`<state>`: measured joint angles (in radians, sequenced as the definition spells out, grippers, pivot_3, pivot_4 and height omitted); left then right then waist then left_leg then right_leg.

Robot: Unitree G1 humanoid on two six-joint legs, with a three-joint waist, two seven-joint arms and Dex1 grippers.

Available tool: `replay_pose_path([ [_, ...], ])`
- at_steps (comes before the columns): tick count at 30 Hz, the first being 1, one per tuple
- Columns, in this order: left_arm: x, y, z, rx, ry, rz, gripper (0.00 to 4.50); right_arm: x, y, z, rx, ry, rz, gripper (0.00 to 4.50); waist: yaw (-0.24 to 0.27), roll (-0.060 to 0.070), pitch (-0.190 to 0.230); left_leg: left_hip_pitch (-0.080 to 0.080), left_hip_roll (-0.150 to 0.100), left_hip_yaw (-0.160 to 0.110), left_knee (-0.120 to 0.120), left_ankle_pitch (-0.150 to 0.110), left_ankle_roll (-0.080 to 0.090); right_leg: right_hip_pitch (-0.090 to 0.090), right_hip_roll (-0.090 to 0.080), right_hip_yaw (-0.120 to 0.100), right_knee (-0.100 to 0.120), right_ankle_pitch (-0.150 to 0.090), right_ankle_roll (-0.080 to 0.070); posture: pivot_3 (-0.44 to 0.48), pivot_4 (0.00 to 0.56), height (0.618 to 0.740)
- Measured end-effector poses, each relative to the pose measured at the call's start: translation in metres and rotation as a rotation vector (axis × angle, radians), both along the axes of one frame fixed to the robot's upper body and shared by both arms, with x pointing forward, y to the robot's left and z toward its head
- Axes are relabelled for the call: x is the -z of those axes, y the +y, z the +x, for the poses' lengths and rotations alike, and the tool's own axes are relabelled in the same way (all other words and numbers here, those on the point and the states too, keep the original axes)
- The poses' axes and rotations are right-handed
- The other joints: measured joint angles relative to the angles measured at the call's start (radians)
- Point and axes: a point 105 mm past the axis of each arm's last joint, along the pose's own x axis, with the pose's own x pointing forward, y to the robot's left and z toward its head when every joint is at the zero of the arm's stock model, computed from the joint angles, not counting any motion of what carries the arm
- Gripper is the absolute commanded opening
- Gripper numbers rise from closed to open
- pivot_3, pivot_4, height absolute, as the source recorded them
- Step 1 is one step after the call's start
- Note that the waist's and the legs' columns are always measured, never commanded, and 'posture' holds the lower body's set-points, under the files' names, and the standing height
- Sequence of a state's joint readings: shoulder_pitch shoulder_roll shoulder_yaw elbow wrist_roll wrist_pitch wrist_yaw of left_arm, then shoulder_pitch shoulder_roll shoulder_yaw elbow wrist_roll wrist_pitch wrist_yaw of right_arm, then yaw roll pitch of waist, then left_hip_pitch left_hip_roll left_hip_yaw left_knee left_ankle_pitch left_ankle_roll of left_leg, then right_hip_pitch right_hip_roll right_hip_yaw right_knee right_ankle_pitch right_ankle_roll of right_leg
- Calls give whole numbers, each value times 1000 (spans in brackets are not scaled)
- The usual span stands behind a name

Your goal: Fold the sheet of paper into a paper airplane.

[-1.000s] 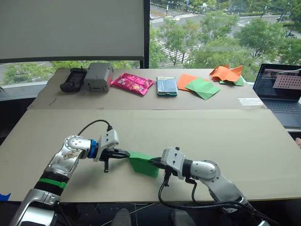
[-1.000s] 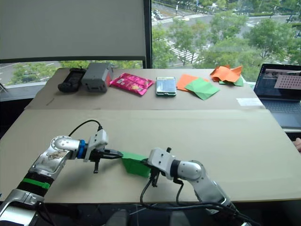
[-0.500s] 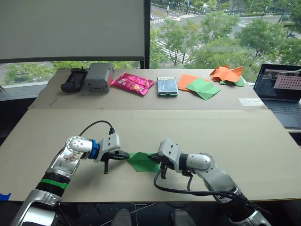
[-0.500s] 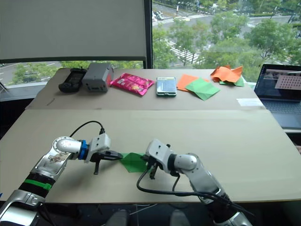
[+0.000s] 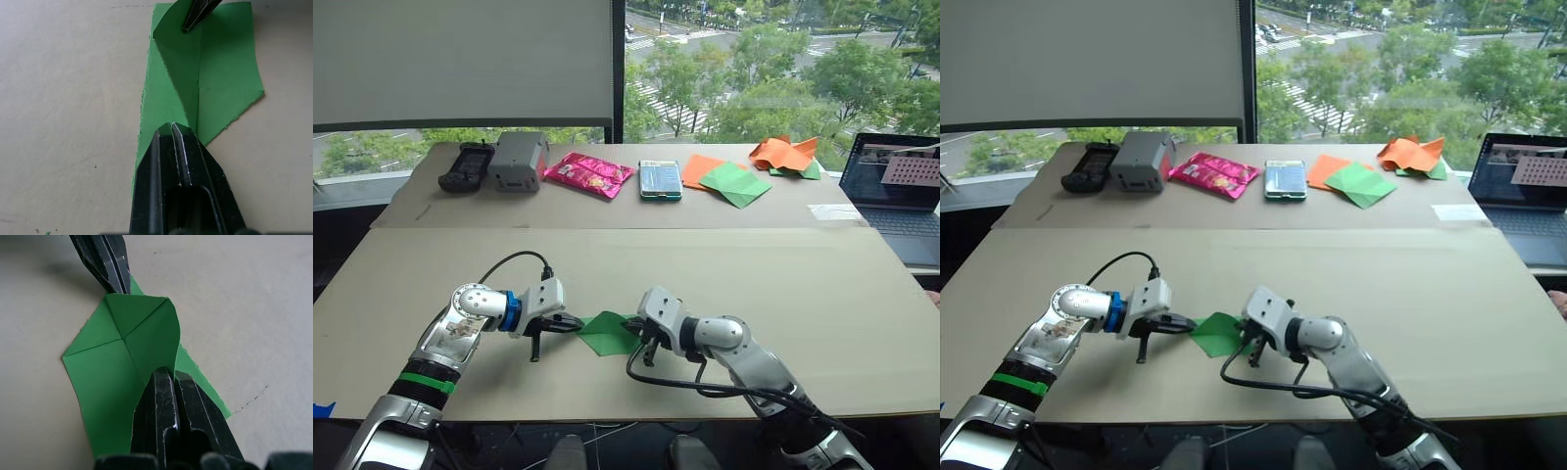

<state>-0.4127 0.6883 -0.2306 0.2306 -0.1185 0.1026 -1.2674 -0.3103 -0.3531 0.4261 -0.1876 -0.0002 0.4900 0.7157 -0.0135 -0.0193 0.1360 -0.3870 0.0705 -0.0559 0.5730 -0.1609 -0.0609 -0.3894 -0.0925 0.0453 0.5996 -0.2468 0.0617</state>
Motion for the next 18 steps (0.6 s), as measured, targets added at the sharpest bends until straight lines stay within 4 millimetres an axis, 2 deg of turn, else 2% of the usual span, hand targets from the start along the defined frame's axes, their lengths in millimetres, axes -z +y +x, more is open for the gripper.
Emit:
replay_pose_path([
  [5, -5, -1, 3, -11, 7, -3, 0, 2, 0, 2, 3, -2, -19, 8, 0, 0, 0, -1, 0, 0, 0, 0, 0, 0, 0, 0, 0, 0, 0, 0, 150, 718],
  [13, -38, -12, -3, 43, -35, -41, 0, 3, 2, 1, 2, 10, -16, 8, -1, 0, 0, 0, 0, 0, 0, 0, 0, 0, 0, 0, 1, 0, 0, 0, 150, 718],
  [18, -43, -16, -6, 53, -29, -54, 0, 3, 2, 1, 3, 10, -16, 8, -1, 0, 0, 0, 0, 0, 0, 0, 0, 0, 0, 0, 1, 0, 0, 0, 150, 718],
])
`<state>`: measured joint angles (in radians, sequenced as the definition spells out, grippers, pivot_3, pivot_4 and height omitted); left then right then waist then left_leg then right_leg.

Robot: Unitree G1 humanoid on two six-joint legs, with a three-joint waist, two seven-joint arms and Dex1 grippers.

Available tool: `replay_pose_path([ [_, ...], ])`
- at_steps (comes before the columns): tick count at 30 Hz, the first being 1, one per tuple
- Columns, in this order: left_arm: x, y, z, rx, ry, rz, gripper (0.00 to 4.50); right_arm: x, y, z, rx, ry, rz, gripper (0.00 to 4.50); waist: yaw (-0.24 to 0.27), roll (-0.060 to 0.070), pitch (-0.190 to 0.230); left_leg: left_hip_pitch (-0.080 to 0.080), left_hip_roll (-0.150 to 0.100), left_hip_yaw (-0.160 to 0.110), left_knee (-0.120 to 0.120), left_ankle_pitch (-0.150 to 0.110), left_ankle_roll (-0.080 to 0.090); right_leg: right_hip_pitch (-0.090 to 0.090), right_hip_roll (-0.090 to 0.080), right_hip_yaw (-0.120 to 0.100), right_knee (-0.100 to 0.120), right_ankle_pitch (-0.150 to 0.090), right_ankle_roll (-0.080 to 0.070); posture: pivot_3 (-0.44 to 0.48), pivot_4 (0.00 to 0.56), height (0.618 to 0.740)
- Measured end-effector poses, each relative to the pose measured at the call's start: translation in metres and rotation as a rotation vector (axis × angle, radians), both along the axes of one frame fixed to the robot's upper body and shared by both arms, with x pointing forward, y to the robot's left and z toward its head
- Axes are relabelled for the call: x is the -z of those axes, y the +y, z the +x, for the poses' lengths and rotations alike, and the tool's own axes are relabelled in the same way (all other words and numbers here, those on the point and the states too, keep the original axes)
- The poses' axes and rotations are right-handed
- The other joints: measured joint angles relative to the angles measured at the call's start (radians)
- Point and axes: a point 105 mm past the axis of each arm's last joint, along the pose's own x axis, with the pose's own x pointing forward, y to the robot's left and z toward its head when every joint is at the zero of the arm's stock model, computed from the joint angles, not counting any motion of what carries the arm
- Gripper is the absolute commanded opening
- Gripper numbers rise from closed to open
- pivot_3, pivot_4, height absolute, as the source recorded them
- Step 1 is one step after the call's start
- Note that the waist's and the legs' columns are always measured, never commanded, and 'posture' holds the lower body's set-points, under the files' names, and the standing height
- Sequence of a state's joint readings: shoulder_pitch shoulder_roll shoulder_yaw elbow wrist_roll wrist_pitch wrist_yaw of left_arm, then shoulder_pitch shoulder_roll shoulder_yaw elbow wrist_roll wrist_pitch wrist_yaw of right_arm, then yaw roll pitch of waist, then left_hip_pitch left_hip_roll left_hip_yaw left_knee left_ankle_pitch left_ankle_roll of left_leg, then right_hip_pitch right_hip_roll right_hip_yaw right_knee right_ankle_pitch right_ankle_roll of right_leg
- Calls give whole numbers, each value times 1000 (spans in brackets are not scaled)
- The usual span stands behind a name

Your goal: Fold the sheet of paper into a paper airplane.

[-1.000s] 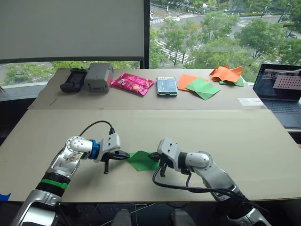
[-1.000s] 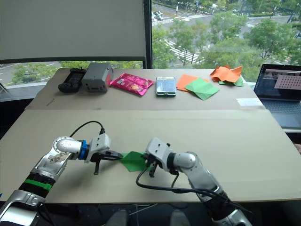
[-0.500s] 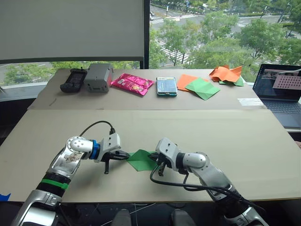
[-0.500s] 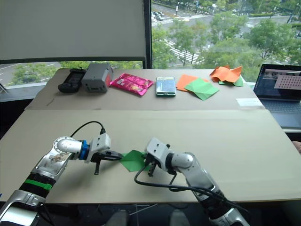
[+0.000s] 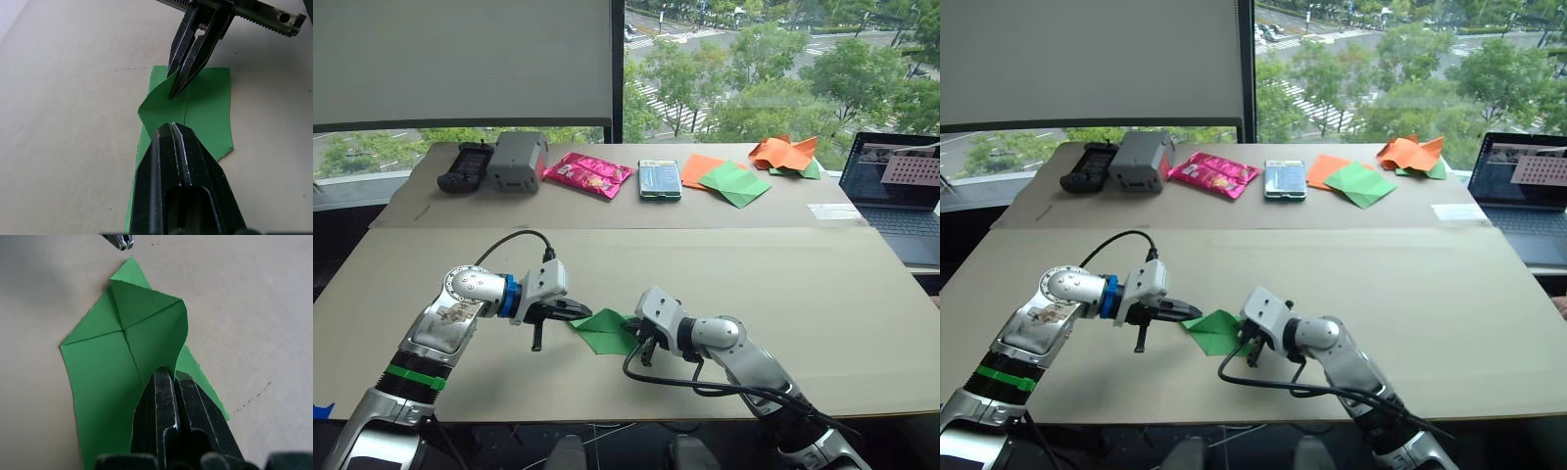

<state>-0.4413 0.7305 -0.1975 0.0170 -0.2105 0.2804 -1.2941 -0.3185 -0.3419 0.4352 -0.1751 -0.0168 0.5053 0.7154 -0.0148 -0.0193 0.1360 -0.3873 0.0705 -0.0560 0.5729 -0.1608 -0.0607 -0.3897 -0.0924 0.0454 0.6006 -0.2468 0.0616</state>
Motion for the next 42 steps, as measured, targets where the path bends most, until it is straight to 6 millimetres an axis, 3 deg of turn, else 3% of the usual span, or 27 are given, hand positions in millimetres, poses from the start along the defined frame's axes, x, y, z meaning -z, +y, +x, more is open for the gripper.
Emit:
replay_pose_path([
  [12, 30, 4, 11, -47, -6, 42, 0, 0, -1, -1, 6, 13, -5, 8, 1, 0, 0, 0, 0, 0, 0, 0, 0, 0, 0, 0, 0, 0, 0, 0, 150, 718],
  [29, 37, -8, 15, -35, -15, 54, 0, 0, 0, -1, 10, 21, -2, 8, 1, 0, 0, 0, 0, 0, 0, 0, 0, 0, 0, 0, 0, 0, 0, 0, 150, 718],
  [37, 40, -11, 15, -25, -23, 71, 0, -4, -1, 2, 41, 36, 33, 2623, 2, 0, 0, -1, 0, 0, 0, 0, 0, 0, 0, 0, 1, 0, 0, 0, 150, 718],
  [42, 41, -11, 15, -29, -25, 70, 0, -38, 1, 3, 50, -75, 103, 2623, 2, 0, 0, 0, 0, 0, 0, 0, 0, 0, 0, 0, 1, 0, 0, 0, 150, 718],
])
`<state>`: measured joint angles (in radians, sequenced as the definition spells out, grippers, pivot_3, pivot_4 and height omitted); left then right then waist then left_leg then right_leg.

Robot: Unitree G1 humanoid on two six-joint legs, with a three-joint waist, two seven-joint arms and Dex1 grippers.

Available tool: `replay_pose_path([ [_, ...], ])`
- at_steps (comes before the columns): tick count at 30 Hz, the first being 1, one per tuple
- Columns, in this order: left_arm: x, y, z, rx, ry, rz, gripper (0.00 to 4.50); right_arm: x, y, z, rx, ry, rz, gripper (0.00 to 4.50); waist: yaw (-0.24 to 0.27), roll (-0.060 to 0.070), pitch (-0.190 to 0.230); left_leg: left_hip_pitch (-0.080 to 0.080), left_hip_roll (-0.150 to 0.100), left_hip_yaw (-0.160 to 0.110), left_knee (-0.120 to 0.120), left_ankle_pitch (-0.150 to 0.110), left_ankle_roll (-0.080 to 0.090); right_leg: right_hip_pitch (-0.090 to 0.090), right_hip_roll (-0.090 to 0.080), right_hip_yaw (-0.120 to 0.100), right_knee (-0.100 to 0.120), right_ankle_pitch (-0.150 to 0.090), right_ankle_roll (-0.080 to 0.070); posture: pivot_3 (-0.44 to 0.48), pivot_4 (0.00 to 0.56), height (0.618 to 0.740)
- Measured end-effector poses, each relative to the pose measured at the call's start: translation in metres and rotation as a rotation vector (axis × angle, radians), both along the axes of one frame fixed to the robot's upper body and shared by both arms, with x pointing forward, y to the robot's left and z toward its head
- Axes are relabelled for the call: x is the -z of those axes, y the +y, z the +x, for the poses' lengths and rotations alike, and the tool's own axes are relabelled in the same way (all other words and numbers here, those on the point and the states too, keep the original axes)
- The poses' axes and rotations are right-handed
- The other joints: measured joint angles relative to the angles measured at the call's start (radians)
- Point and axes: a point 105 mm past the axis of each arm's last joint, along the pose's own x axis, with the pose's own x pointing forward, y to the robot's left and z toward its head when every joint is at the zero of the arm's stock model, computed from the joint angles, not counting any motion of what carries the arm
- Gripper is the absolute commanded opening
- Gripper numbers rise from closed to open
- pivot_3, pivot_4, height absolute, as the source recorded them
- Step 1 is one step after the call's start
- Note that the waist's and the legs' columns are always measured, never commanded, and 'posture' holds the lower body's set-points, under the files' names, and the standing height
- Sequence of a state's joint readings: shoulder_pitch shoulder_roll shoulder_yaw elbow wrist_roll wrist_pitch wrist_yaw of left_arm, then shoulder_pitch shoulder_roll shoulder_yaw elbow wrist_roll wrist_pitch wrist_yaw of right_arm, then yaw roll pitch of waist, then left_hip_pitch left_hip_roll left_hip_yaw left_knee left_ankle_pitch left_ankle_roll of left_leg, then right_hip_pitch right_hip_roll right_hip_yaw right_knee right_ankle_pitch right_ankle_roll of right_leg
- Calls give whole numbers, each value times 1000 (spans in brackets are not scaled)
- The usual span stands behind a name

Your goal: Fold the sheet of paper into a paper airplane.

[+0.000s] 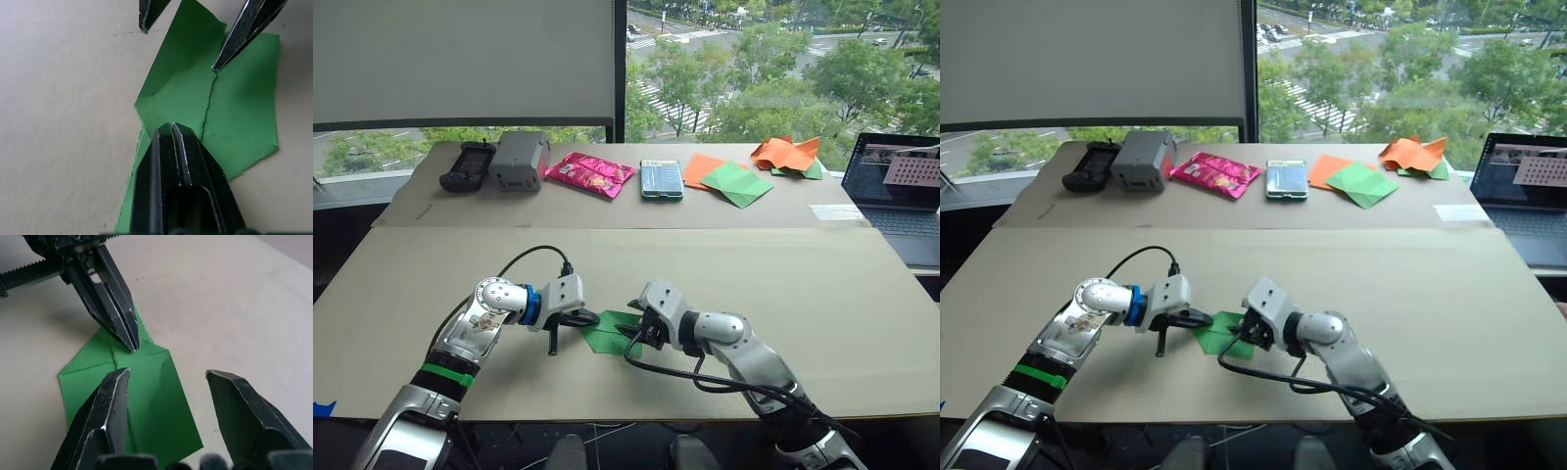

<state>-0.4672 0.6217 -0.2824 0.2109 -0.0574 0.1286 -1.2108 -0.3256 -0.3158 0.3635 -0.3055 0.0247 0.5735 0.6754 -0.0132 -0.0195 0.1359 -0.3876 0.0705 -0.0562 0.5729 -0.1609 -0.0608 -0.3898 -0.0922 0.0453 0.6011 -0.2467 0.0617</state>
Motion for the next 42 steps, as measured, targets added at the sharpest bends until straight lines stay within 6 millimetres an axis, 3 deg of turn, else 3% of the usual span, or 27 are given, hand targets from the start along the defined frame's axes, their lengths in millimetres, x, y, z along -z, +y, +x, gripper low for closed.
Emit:
replay_pose_path([
  [2, 0, 0, 0, -1, -1, 0, 0, -10, 3, -3, -16, -34, 15, 2623, 0, 0, 0, 0, 0, 0, 0, 0, 0, 0, 0, 0, 0, 0, 0, 0, 150, 718],
  [6, 1, 0, 1, -4, -6, 7, 0, -8, 11, -8, -43, -32, 17, 1413, 0, 0, 0, 0, 0, 0, 0, 0, -1, 0, 0, 0, 0, 0, 0, 0, 150, 718],
  [10, 1, 0, 1, -4, -6, 6, 0, 15, 20, -10, -60, 42, -17, 87, 0, 0, 0, 0, 0, 0, 0, 0, 0, 0, 0, 0, 0, 0, 0, 0, 150, 718],
  [11, 1, 0, 1, -4, -6, 6, 0, 22, 22, -11, -64, 58, -27, 18, 0, 0, 0, 0, 0, 0, 0, 0, 0, 0, 0, 0, 0, 0, 0, 0, 150, 718],
  [16, 1, 0, 1, -6, -5, 5, 0, 40, 27, -9, -56, 85, -45, 18, 0, 0, 0, 0, 0, 0, 0, 0, 0, 0, 0, 0, 0, 0, 0, 0, 150, 718],
  [31, 2, 0, 0, -11, -6, 5, 0, 46, 25, -9, -38, 98, -58, 18, 0, 1, -5, 1, 0, 0, 0, 0, 0, 1, 0, 0, 0, 0, 0, 0, 150, 718],
  [42, 4, 0, -2, -1, -18, 11, 0, 49, 13, -8, 23, 148, -65, 18, 3, 5, -10, 1, 0, 0, 1, -3, -4, 1, 0, 0, 0, 0, 0, 0, 150, 718],
])
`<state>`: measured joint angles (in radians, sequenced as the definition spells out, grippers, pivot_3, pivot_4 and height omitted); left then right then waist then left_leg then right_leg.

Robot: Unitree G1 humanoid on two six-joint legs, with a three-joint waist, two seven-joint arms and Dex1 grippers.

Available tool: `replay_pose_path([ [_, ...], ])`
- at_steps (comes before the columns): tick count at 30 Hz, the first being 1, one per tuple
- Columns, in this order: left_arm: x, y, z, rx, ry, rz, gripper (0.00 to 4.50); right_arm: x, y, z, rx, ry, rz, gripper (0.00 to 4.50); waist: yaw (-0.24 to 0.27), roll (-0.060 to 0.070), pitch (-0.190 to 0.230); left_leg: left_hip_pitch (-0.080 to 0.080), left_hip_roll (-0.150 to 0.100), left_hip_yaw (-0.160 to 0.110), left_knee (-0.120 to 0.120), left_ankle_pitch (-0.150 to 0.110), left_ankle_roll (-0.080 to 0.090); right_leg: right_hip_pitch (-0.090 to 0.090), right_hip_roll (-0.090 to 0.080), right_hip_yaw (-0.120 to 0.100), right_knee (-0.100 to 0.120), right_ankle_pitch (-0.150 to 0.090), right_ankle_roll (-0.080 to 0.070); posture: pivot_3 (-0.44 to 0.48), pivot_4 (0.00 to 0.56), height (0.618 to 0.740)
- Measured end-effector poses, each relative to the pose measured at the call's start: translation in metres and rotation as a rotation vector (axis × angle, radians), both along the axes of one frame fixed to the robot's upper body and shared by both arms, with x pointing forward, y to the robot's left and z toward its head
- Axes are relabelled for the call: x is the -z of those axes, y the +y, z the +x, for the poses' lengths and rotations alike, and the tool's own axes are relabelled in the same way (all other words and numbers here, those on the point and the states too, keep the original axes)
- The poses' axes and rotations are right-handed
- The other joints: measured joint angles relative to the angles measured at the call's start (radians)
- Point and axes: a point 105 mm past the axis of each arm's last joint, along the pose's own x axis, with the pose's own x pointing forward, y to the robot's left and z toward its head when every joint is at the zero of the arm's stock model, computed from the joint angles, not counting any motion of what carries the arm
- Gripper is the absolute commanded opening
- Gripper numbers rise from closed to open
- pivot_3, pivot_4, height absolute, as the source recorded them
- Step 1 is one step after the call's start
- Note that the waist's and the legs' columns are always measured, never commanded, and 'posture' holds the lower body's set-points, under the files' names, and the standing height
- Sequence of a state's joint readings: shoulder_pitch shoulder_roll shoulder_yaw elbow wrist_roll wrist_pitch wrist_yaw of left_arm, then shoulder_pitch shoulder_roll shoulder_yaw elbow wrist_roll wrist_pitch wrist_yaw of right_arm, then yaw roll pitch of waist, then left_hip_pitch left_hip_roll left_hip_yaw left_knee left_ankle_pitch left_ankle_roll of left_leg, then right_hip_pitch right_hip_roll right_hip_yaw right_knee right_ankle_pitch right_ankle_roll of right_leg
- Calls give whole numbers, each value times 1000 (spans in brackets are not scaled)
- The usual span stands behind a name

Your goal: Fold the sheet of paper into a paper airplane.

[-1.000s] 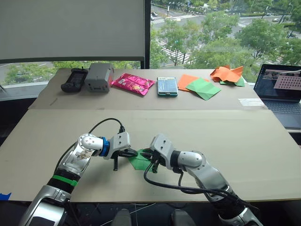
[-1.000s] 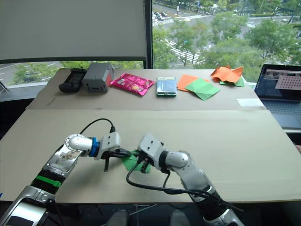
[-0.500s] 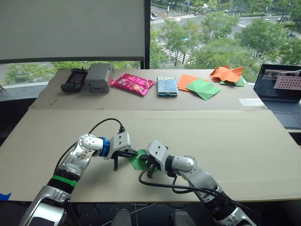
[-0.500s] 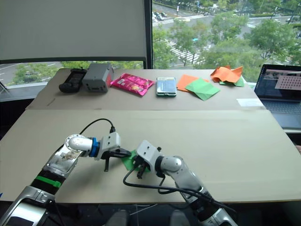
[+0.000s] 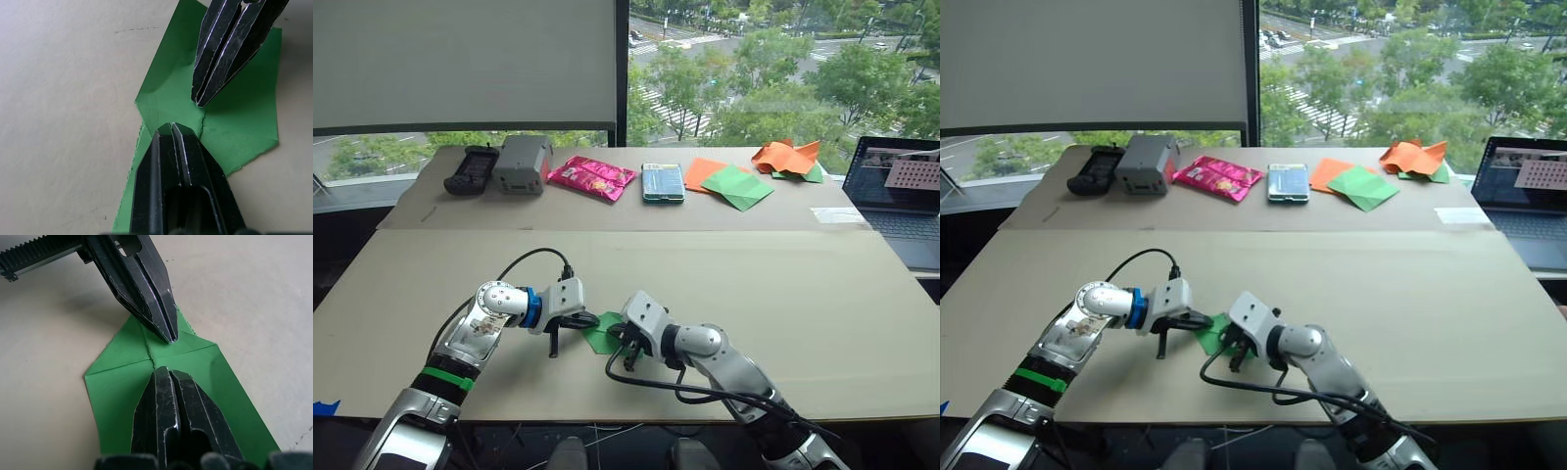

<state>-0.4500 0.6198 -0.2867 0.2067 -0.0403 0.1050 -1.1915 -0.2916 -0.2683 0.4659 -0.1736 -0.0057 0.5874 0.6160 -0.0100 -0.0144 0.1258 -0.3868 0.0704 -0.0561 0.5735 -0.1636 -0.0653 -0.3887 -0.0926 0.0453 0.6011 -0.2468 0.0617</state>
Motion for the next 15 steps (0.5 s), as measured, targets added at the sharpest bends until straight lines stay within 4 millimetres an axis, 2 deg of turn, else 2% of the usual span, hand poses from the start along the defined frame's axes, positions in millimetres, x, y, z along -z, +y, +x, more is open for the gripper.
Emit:
replay_pose_path([
  [15, 1, -1, -1, 10, -7, 2, 0, 2, -22, -9, 45, 25, -20, 18, 2, 0, 0, 0, 0, 0, 0, 0, 0, 0, 0, 0, -1, 0, 0, 0, 150, 718],
])
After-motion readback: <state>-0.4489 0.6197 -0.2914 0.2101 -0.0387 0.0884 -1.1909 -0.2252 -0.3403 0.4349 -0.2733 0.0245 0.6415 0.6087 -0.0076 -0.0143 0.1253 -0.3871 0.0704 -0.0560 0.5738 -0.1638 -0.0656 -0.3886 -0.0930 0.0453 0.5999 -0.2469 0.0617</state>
